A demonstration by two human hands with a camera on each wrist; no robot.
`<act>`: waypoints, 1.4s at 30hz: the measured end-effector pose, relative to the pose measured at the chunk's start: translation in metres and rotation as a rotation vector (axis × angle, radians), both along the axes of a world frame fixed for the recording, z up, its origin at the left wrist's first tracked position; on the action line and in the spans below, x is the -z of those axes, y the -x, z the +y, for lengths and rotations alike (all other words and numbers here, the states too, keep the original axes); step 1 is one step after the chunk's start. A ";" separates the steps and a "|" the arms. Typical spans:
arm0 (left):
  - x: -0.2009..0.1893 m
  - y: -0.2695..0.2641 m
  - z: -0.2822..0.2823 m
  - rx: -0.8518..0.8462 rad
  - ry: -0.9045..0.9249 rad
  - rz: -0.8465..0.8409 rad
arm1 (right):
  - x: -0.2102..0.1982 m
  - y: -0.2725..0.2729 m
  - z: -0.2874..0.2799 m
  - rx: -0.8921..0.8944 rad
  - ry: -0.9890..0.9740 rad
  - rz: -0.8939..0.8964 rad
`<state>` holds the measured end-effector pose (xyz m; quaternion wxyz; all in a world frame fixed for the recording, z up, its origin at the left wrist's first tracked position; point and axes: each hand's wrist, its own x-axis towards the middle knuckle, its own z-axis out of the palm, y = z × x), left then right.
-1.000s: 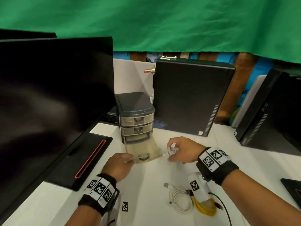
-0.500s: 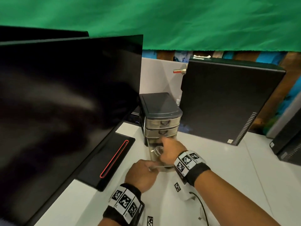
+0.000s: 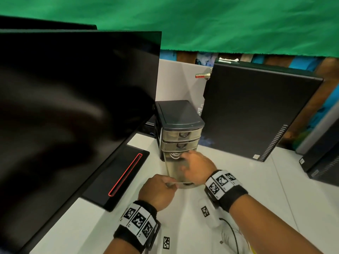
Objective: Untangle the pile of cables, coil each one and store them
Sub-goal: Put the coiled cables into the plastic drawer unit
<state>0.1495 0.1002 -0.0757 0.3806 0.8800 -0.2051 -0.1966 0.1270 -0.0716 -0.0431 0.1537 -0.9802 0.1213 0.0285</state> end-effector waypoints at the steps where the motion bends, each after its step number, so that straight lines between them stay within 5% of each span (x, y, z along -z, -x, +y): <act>1: 0.001 -0.001 -0.001 0.000 0.000 0.001 | -0.004 0.010 -0.008 0.009 -0.021 -0.022; 5: 0.001 -0.002 -0.002 -0.008 0.003 0.010 | -0.021 0.070 -0.047 0.041 -0.077 0.033; 11: -0.002 0.001 -0.004 -0.020 0.004 0.000 | -0.038 0.175 -0.084 0.099 -0.071 0.375; 18: -0.009 0.005 -0.007 -0.017 -0.034 -0.020 | -0.002 0.229 -0.068 0.043 -0.029 0.470; 22: -0.007 0.004 -0.007 -0.024 -0.020 0.000 | 0.014 0.222 -0.063 0.015 -0.021 0.359; 26: -0.001 0.001 -0.006 -0.024 0.004 0.012 | -0.012 0.199 -0.074 0.074 -0.062 0.316; 33: 0.003 -0.001 -0.006 -0.036 0.024 0.016 | -0.057 0.074 -0.036 -0.031 -0.085 0.008; 38: 0.004 0.000 -0.003 -0.039 0.027 0.001 | -0.028 -0.001 0.001 0.016 -0.010 0.078; 42: 0.006 -0.003 -0.002 -0.017 0.035 0.004 | -0.002 -0.014 0.008 0.088 0.237 0.070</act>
